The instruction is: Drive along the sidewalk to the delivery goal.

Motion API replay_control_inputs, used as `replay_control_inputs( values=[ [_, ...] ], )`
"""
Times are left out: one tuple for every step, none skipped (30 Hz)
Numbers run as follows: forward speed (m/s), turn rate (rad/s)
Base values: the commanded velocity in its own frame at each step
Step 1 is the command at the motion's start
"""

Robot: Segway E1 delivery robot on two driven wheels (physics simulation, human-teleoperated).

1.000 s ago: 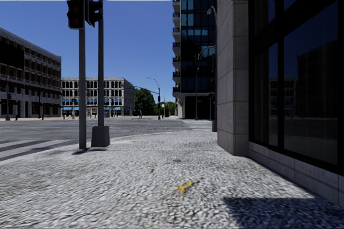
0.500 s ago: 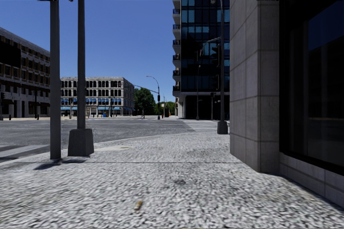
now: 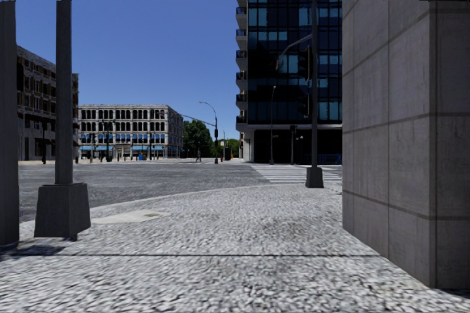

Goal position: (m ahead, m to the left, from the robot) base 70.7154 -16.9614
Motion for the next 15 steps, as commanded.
replay_control_inputs(
  values=[
    [2.0, 0.0],
    [2.0, 0.0],
    [2.0, 0.0],
    [2.0, 0.0],
    [2.0, 0.0],
    [2.0, 0.0],
    [2.0, 0.0],
    [2.0, 0.0],
    [2.0, 0.0],
    [2.0, 0.0],
    [2.0, 0.0],
    [2.0, -0.02],
    [2.0, -0.06],
    [2.0, -0.07],
    [2.0, -0.08]
  ],
)
